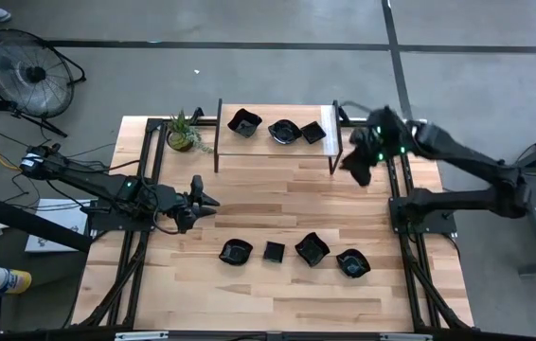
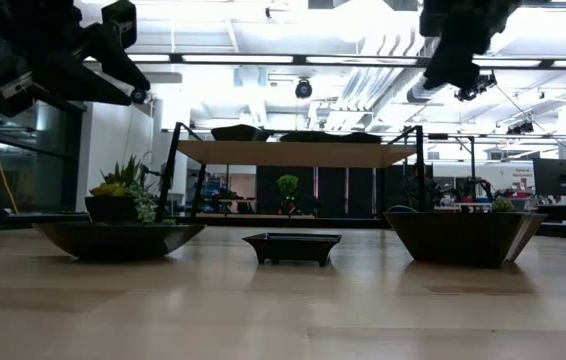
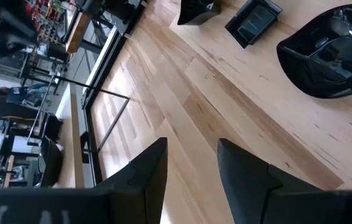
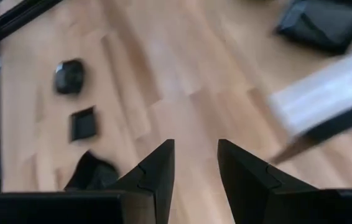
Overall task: Pick & Place Mini shaped plates
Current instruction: Stack the black distorted square plate on top of the black distorted square plate on the shelf
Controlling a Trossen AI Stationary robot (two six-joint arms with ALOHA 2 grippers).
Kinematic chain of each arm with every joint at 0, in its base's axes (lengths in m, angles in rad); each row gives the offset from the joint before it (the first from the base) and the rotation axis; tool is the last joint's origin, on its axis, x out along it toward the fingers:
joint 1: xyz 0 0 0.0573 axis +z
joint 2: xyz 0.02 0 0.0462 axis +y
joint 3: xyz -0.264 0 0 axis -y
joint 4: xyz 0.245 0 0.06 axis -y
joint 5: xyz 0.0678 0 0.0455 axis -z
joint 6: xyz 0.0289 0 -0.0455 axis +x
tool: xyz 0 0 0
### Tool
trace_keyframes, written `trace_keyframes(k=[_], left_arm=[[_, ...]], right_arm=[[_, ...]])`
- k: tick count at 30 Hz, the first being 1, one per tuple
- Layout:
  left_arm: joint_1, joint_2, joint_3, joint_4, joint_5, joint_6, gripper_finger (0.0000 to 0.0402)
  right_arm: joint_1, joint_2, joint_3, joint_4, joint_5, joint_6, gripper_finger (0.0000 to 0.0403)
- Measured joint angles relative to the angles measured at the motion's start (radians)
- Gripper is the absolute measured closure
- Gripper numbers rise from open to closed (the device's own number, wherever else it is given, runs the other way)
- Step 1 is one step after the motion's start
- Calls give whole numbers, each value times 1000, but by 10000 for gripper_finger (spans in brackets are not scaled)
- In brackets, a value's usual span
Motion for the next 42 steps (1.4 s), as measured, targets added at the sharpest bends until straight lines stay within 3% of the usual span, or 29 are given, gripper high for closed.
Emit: trace_keyframes(k=[9,15,23,34,42], left_arm=[[0,0,0,0,7,-19,266],[0,0,0,0,8,-21,266],[0,0,0,0,8,-21,266],[0,0,0,-4,31,-31,266],[0,0,0,-20,47,-50,266]], right_arm=[[317,-109,-275,255,133,130,285],[551,-66,-390,484,253,137,285],[820,70,-430,671,450,-7,285],[975,310,-430,871,487,-52,285],[1050,380,-428,953,519,-49,285]])
